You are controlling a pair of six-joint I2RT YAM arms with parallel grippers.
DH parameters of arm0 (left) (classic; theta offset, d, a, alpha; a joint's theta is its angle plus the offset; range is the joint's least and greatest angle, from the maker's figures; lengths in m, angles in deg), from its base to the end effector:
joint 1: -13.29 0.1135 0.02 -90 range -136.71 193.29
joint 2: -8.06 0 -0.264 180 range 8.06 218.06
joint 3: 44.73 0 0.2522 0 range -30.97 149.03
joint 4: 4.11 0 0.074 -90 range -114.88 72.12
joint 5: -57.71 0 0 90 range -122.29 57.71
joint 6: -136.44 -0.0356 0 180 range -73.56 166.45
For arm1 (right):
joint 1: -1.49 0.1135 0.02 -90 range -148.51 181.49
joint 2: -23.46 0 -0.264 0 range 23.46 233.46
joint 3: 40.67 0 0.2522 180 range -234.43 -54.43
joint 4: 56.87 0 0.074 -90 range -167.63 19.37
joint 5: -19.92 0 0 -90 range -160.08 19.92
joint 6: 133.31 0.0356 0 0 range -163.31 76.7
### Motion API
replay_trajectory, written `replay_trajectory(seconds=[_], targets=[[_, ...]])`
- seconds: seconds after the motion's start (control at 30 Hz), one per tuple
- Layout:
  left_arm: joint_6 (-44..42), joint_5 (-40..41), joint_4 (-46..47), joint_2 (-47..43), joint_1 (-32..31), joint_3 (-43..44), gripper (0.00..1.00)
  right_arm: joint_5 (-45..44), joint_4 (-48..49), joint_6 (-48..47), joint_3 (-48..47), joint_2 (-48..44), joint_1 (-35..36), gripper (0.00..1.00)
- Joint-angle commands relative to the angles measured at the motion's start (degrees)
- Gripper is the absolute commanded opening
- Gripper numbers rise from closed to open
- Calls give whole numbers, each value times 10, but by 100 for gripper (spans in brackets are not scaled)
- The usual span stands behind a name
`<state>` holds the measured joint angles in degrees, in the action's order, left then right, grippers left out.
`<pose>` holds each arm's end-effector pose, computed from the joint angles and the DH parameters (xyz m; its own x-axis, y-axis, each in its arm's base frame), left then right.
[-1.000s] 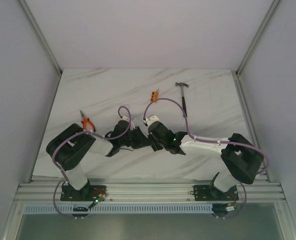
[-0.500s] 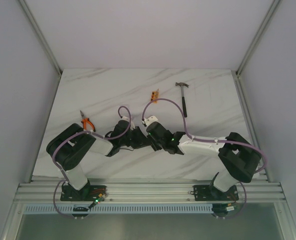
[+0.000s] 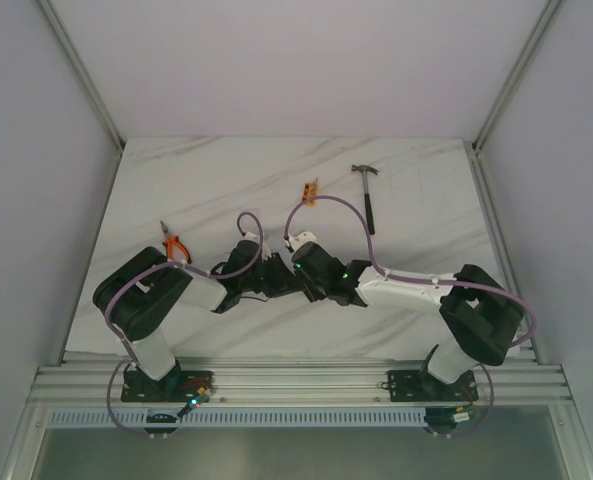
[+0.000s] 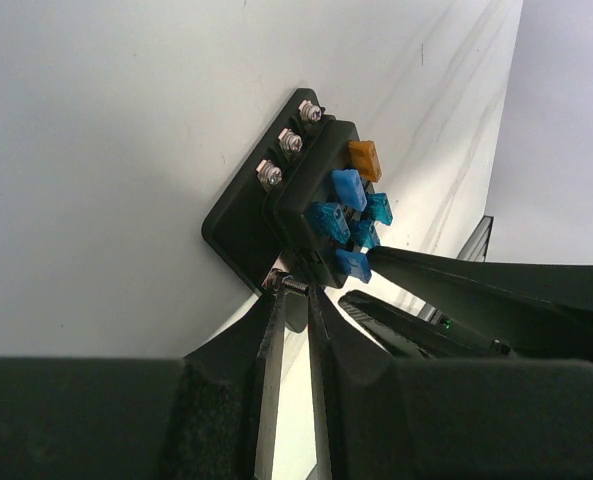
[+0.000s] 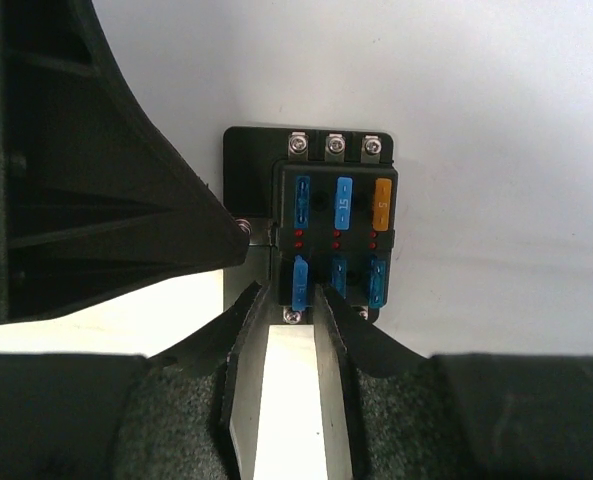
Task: Snap on the fuse box
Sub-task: Install the fuse at the fuse box base.
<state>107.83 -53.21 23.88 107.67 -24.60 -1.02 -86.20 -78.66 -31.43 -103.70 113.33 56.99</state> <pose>0.2291 -0.1944 0.1148 -0.8991 -0.3394 -0.2764 0.0696 0.5126 -0.8558 0.1871 0.2548 0.1824 -0.5575 -0.4621 -0.6897 -0.5855 0.8078 -0.0678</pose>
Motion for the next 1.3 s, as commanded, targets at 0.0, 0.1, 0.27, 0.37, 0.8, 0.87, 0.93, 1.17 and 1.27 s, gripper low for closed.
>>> replay_trajectory(seconds=[0.0,0.1,0.27,0.37,0.8,0.87,0.93,1.17,1.27], targets=[[-7,4,-16,4,-2,9,25,3,-37,16,-35,-12,-1,31],[-7,5,-16,3,-2,9,25,5,-55,17,-48,-12,-7,31],[-7,4,-16,2,-2,9,25,18,-71,16,-63,-1,-17,29],[-7,4,-16,2,-2,9,25,24,-76,15,-69,7,-21,26],[-7,2,-15,2,-2,10,25,51,-88,8,-82,31,-30,20],[-7,3,-15,3,-2,10,25,52,-90,7,-83,33,-32,18],[-7,2,-15,2,-2,10,25,53,-92,5,-85,35,-31,16],[-8,3,-16,0,-2,8,25,64,-109,-12,-92,50,-36,0],[-8,4,-17,-1,-2,8,25,74,-124,-22,-98,61,-41,0]])
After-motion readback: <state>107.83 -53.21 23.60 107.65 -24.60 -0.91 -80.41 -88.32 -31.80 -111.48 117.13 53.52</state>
